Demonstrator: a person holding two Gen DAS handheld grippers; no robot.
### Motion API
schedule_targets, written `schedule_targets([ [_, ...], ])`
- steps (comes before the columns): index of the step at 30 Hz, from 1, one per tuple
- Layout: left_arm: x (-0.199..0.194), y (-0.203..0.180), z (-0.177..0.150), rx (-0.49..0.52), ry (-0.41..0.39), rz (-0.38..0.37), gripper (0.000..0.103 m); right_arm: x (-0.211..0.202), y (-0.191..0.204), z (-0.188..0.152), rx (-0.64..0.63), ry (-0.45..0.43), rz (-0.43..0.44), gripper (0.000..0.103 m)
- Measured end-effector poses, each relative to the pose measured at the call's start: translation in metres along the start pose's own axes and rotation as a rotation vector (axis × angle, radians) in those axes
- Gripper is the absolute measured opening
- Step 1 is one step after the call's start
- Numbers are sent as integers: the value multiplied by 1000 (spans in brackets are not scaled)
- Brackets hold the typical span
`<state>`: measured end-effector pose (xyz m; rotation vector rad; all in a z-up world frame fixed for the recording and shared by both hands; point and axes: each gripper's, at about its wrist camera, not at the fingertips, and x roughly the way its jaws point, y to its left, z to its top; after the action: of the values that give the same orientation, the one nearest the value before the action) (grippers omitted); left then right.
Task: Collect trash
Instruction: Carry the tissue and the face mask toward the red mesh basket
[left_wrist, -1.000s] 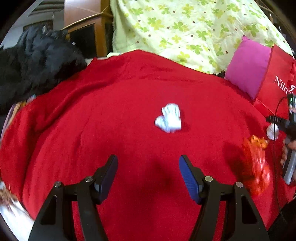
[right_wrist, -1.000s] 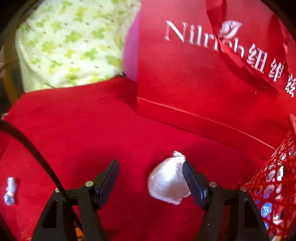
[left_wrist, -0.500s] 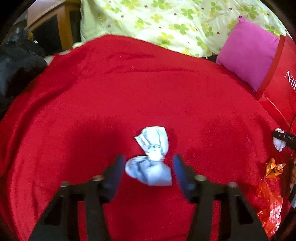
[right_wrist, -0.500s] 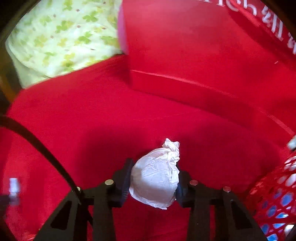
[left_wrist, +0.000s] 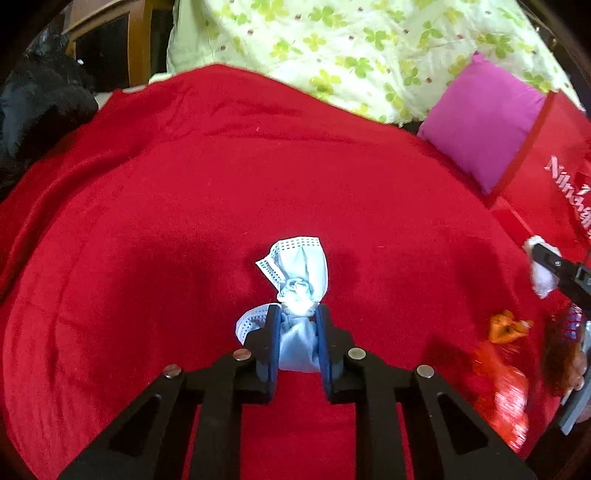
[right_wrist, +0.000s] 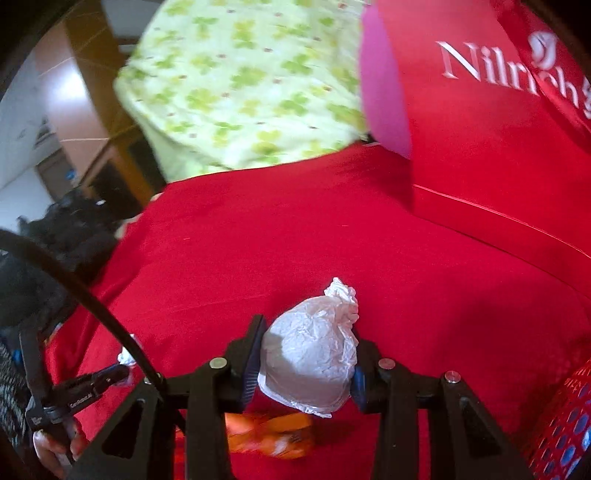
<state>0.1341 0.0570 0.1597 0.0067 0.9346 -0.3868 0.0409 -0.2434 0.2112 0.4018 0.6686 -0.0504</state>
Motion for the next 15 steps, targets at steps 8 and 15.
schedule_targets([
  [8, -65, -34, -19, 28, -82, 8, 19, -35, 30, -16, -90, -42, 89, 42],
  [15, -111, -64, -30, 53, -160, 38, 19, -70, 36, -28, -106, -111, 145, 42],
])
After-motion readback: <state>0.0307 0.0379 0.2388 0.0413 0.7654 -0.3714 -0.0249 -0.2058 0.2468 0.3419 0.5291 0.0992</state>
